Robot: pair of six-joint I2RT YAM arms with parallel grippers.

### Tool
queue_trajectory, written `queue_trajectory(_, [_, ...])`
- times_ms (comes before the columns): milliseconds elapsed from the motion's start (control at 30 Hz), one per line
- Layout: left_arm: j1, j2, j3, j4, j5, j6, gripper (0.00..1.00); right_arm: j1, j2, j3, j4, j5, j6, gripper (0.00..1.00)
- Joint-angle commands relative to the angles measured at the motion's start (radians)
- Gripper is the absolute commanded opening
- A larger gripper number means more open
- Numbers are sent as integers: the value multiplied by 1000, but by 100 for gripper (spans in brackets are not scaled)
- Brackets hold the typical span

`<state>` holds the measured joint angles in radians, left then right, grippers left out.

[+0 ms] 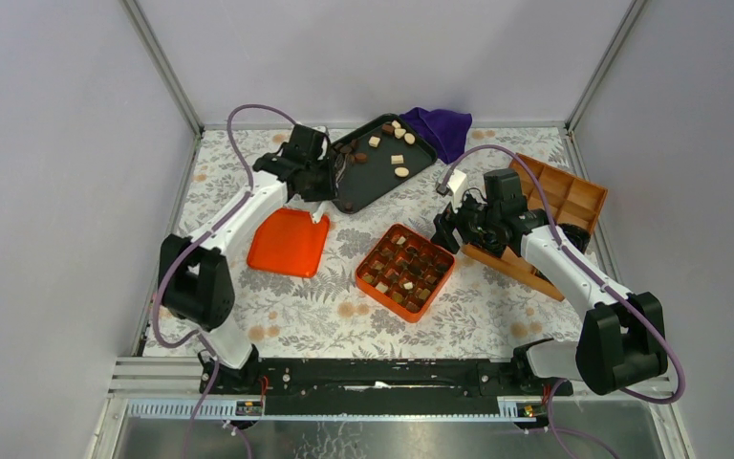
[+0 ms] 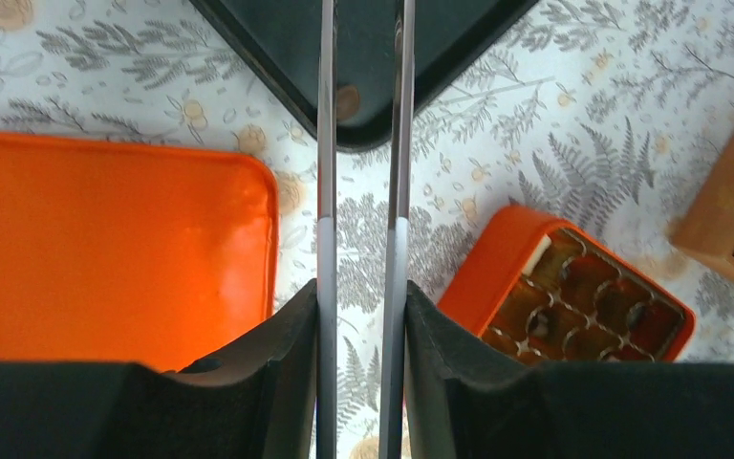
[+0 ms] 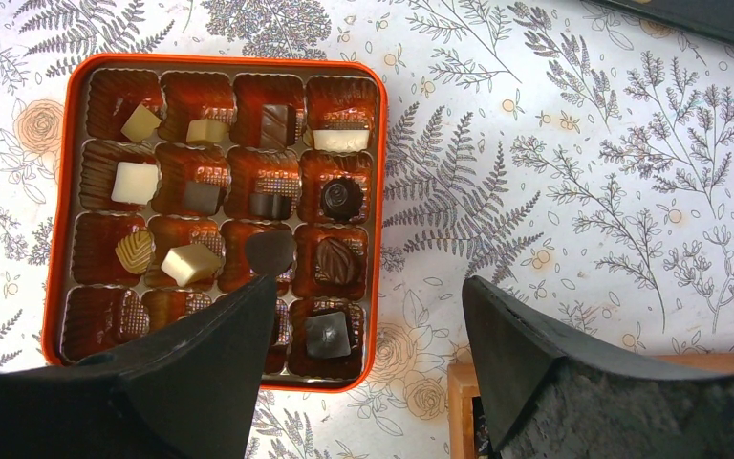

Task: Pack the chocolate
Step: Pick up the fake chocolate from the plate.

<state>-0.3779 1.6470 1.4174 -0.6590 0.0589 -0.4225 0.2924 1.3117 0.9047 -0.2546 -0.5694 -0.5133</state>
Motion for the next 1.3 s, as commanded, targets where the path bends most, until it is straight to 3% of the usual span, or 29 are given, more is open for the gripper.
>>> queue_trajectory(0, [13, 62, 116, 6, -79, 39, 39, -6, -16, 14, 14, -29, -13, 79])
queue_trajectory(433, [15, 313, 320, -151, -361, 210, 40, -6, -19, 16, 12, -34, -13, 79])
queue_trajectory(1267, [14, 539, 541, -260, -390, 281, 46, -6, 0, 18, 8, -28, -19, 79])
